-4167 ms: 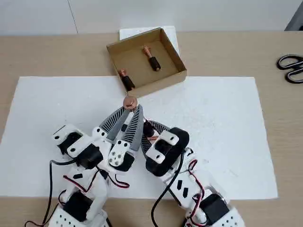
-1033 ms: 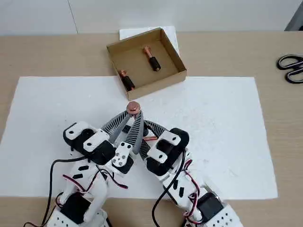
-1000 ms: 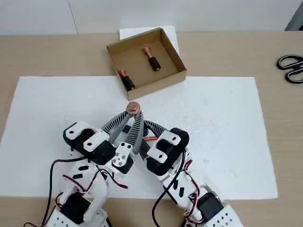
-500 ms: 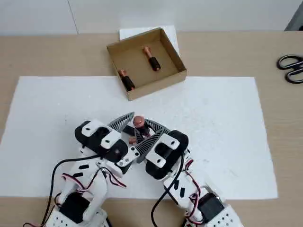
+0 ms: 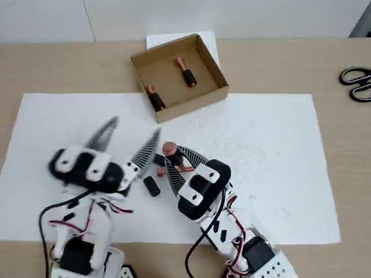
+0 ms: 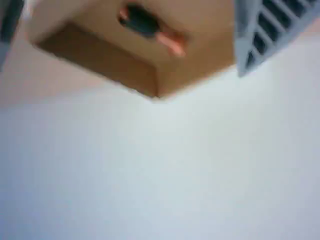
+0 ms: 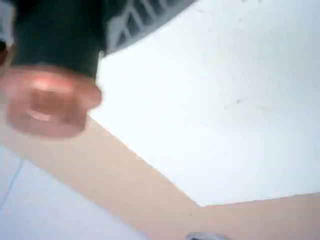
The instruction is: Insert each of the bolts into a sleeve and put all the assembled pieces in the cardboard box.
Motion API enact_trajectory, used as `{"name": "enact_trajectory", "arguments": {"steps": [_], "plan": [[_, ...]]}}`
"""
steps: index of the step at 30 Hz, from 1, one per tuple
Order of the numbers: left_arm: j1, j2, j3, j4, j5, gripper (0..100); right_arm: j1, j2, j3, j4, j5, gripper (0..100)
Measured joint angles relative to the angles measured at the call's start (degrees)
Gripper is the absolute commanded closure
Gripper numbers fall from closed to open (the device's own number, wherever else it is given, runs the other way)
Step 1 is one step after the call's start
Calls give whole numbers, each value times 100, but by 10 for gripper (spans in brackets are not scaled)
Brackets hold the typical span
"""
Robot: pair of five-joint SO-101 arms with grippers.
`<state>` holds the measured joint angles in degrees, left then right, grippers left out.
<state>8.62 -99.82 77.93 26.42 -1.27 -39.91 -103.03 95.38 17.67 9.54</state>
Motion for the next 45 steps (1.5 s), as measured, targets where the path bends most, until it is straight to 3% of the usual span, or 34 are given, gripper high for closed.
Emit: {"name": "enact_trajectory", "arguments": {"steps": [4,9,12,22,30,45], "plan": [[-387,-62,-879,202,633,821,237,0,0,0,0,994],[-1090,-62,-923,1697,1108,987,695,0,-9,0,0,994],[-1134,-9,-782,2154,1108,994,1081,0,-246,0,0,994],[-527,-53,-747,2154,1134,994,1802,695,-1152,-853,149,995],[-492,-53,-747,2154,1134,994,2295,3815,-3121,-1354,167,995],[-492,-53,-730,2154,1134,994,2286,10611,-7437,-1363,185,995]]}}
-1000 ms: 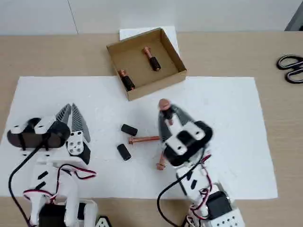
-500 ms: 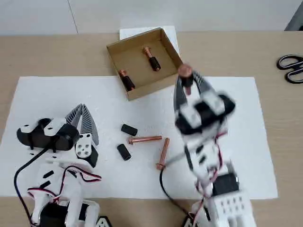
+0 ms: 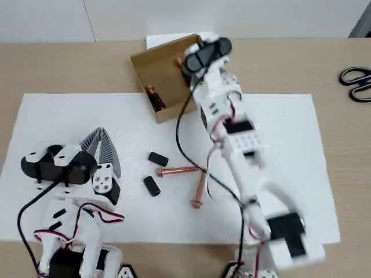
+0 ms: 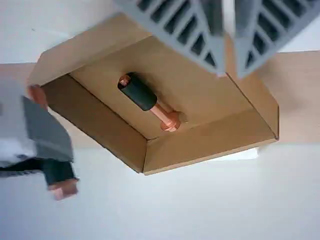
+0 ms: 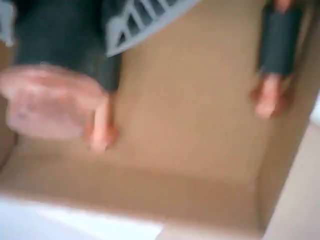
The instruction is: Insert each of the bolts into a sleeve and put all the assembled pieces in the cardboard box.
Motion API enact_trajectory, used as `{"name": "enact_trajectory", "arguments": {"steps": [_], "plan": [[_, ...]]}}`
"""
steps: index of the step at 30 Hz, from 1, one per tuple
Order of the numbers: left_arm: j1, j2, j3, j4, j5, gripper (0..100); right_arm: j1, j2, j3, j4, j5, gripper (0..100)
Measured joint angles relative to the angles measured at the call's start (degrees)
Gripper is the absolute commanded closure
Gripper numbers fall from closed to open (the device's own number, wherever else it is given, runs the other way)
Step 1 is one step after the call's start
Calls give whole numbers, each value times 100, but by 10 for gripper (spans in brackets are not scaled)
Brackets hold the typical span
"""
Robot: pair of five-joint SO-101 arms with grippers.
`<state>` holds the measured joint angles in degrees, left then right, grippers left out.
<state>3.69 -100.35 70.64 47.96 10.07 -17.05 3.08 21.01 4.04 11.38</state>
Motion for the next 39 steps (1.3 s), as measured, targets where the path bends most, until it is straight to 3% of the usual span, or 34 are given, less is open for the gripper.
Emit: {"name": "enact_trajectory", "arguments": {"steps": [5,12,21,29,36,39], "plan": [[0,0,0,0,0,994,0,1248,-1512,44,53,995],[0,0,0,0,0,994,-123,2936,-3446,976,738,995],[0,0,0,0,0,994,-325,4651,-6031,1670,800,991],[0,0,0,0,0,994,-325,5468,-6954,2233,800,989],[0,0,0,0,0,994,-325,5556,-6998,2462,800,789],[0,0,0,0,0,994,-334,5582,-7068,2664,809,760]]}}
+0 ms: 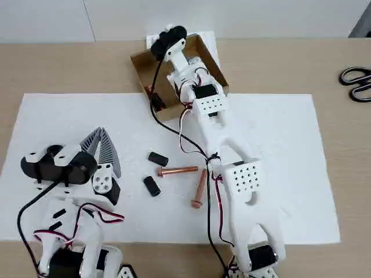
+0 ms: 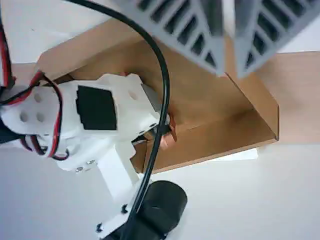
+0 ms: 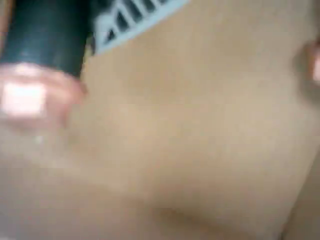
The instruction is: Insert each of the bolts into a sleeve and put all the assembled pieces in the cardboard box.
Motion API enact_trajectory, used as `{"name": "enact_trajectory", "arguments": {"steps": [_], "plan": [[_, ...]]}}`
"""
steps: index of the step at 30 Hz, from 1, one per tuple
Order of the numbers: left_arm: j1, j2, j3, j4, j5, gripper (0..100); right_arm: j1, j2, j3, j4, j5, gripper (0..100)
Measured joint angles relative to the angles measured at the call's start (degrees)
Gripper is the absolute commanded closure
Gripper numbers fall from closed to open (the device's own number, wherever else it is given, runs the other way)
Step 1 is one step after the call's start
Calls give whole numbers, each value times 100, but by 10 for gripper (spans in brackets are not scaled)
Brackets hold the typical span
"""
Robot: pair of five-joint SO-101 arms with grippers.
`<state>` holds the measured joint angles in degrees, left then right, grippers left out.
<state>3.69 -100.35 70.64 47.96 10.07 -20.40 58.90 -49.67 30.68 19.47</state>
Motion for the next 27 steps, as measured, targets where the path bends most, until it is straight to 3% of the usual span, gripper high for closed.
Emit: {"name": "enact_trajectory", "arguments": {"steps": [7,11,19,23,27], "plan": [[0,0,0,0,0,994,9,0,-237,79,0,760],[0,0,0,0,0,994,9,0,-1196,545,0,760],[0,0,0,-264,0,994,-756,-712,-4141,4044,0,760],[0,0,0,-484,0,994,-967,-1081,-4431,5705,-26,761],[0,0,0,-484,0,994,-1046,-1354,-4466,6391,-246,761]]}}
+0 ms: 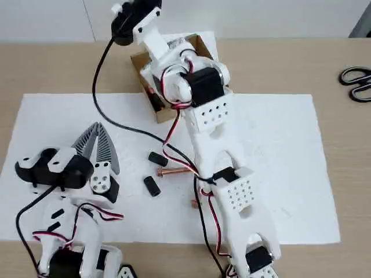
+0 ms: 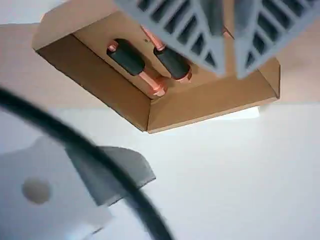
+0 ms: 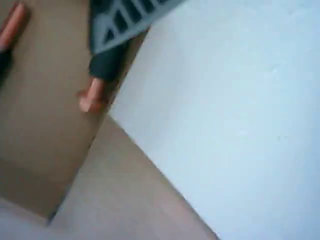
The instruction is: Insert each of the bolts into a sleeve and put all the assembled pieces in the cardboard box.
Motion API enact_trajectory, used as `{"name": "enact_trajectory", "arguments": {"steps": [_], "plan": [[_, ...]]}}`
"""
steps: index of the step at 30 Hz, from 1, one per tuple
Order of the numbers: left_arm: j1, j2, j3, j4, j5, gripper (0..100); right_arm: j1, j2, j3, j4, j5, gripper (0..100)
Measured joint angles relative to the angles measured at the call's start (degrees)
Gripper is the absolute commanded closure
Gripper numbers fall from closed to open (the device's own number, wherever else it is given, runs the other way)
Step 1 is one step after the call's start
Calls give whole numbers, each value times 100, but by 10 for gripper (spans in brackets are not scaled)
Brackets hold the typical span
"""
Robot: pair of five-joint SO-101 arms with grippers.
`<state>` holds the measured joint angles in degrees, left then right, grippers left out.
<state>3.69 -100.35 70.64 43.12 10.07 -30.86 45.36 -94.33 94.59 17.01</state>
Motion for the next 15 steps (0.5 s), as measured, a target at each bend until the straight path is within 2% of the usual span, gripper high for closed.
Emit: {"name": "enact_trajectory", "arguments": {"steps": [6,10,15], "plan": [[0,0,0,-18,0,994,149,-88,-9,114,-26,761],[0,0,0,-26,0,994,264,-695,-9,176,9,770],[18,0,0,-26,0,994,273,-1758,-26,255,9,883]]}}
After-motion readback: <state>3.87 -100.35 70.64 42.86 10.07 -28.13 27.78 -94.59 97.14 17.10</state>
